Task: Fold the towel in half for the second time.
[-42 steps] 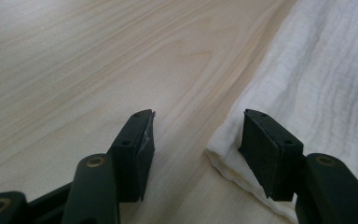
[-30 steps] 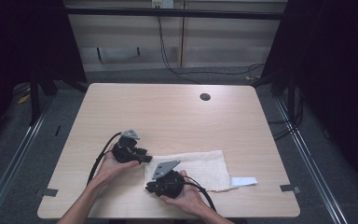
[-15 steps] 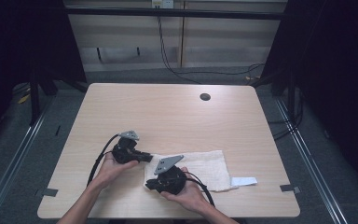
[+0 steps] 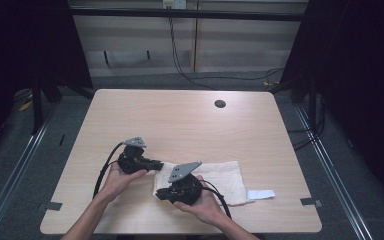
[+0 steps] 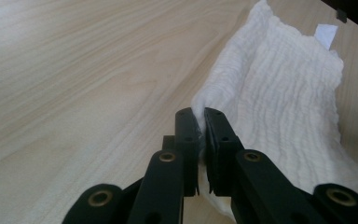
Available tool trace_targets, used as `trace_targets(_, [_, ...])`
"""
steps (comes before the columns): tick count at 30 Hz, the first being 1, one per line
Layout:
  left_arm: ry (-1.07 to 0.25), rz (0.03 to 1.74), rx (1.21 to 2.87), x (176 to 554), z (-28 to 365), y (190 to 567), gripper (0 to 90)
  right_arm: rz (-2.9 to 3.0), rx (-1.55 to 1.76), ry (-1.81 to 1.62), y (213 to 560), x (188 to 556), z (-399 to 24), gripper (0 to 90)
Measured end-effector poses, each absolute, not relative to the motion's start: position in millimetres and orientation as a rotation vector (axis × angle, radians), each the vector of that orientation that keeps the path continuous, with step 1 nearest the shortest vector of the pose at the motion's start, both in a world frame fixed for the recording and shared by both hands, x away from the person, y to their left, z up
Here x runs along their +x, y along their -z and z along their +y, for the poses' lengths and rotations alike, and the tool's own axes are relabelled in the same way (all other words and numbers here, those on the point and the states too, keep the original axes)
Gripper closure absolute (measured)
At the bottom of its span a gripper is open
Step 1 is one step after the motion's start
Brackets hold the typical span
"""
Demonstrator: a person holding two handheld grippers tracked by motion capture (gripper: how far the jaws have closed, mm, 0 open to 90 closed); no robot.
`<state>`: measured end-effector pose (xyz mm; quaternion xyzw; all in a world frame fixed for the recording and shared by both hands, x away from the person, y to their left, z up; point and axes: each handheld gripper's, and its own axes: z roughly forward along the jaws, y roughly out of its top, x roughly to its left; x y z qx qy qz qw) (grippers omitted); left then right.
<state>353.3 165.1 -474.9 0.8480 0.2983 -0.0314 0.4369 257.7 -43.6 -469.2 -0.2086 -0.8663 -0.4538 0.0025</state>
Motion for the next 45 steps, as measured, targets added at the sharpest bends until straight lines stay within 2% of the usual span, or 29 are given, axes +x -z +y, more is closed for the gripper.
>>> trace_targets(20, [0.064,0.715,2.091,352,172,458,85.1,-2.655,-0.684,1.547,448,255,-53,84.9])
trace_targets(30, [0.072,0.703,2.078,353,180,445,85.2,-2.653,-0.666,1.6,437,252,-46,84.9])
trace_targets(40, [0.023,0.711,2.136,350,185,440,85.0,-2.628,-0.661,1.637,428,252,-40,85.0])
trace_targets(45, [0.018,0.713,2.105,351,192,431,85.1,-2.587,-0.657,1.675,426,254,-35,85.2])
